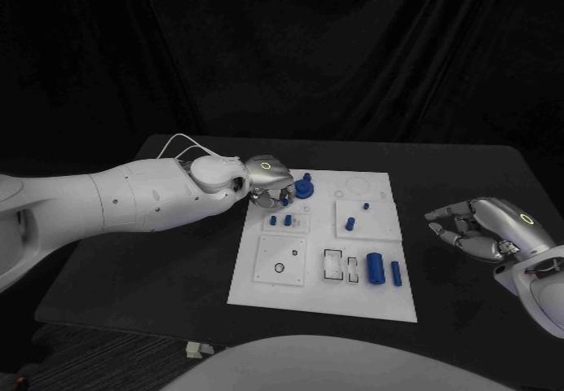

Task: Assemble the parts on the task board

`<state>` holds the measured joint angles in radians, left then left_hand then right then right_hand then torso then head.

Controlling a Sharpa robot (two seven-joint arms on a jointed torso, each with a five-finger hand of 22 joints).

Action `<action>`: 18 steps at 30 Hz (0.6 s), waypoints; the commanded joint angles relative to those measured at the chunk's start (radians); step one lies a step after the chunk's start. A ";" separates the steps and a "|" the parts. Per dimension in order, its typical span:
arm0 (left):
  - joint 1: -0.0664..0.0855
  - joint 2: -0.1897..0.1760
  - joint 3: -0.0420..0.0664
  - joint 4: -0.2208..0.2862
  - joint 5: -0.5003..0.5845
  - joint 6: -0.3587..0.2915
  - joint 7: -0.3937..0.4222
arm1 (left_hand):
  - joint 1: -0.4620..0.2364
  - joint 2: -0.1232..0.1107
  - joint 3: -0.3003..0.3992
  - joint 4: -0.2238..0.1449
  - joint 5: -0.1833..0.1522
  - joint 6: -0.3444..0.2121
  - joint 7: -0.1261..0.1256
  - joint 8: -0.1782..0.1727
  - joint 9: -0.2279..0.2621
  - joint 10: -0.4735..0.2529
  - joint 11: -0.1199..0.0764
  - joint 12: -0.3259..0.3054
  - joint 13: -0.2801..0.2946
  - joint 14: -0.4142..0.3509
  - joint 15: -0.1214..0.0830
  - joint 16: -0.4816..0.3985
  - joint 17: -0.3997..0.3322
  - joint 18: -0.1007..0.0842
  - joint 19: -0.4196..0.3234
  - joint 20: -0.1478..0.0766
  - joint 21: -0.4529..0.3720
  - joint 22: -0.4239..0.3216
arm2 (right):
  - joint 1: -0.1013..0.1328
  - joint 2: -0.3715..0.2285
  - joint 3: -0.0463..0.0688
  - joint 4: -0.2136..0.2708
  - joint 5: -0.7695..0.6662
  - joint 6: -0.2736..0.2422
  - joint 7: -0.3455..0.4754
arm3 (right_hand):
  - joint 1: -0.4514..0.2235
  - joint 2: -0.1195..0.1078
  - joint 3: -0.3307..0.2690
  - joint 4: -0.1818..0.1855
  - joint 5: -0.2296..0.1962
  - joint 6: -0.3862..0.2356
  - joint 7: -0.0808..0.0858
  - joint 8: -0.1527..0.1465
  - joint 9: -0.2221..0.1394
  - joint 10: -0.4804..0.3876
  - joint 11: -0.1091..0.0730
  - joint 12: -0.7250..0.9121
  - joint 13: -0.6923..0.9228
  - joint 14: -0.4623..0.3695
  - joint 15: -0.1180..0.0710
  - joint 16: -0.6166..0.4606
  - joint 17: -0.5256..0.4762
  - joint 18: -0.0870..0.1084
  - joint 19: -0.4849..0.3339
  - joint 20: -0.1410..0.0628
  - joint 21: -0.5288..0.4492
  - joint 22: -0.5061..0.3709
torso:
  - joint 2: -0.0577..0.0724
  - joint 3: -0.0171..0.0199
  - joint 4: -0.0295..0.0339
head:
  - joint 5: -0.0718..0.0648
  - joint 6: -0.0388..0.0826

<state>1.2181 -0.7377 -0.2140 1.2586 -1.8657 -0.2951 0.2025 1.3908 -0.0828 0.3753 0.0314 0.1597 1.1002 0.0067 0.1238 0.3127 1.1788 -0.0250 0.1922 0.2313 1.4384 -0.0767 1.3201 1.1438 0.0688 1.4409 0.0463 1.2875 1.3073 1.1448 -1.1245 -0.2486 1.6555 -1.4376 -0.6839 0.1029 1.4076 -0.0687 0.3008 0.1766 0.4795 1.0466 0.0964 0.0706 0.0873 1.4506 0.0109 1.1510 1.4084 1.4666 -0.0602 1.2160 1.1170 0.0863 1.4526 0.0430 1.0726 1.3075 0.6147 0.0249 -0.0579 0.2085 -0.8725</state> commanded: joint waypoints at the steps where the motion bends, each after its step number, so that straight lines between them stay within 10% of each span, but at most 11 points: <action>1: -0.004 -0.002 -0.001 0.003 -0.001 0.021 0.006 | 0.000 -0.001 0.002 -0.002 -0.003 0.031 0.027 0.002 0.001 0.007 0.003 -0.005 -0.001 -0.004 0.000 -0.006 -0.001 -0.007 -0.003 -0.003 -0.004 0.181 | -0.003 0.000 0.000 0.000 -0.002 0.003 -0.017 | -0.007 -0.006 0.006 0.002 0.002 0.007 -0.001 0.005 0.001 -0.003 -0.007 -0.003 -0.223 0.030 -0.006 -0.004 -0.001 0.004 -0.006 -0.002 -0.004 0.143 | 0.001 0.0006 0.0000 | 0.000 0.000; 18: -0.005 -0.008 -0.001 0.009 -0.001 0.026 0.005 | -0.003 0.000 0.001 -0.001 -0.013 0.032 0.026 0.000 0.000 0.008 0.002 -0.009 -0.004 -0.008 0.000 -0.011 -0.008 -0.006 -0.006 -0.003 -0.010 0.179 | -0.004 0.002 0.000 -0.002 -0.002 0.003 -0.017 | -0.007 -0.006 0.006 0.002 0.002 0.007 -0.001 0.005 0.001 -0.003 -0.007 -0.003 -0.223 0.030 -0.006 -0.004 -0.001 0.004 -0.006 -0.002 -0.004 0.143 | 0.000 0.0007 0.0009 | 0.001 0.000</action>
<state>1.2170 -0.7470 -0.2140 1.2659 -1.8655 -0.2882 0.2025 1.3923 -0.0843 0.3753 0.0314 0.1502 1.1004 0.0074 0.1196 0.3128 1.1787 -0.0250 0.1884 0.2280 1.4385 -0.0767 1.3156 1.1372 0.0689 1.4409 0.0463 1.2830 1.3081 1.1433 -1.1222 -0.2486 1.6538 -1.4375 -0.6830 0.1026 1.4075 -0.0687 0.3008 0.1765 0.4795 1.0467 0.0964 0.0706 0.0872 1.4505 0.0110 1.1515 1.4083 1.4666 -0.0602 1.2160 1.1171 0.0863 1.4526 0.0430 1.0726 1.3074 0.6150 0.0257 -0.0571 0.2090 -0.8725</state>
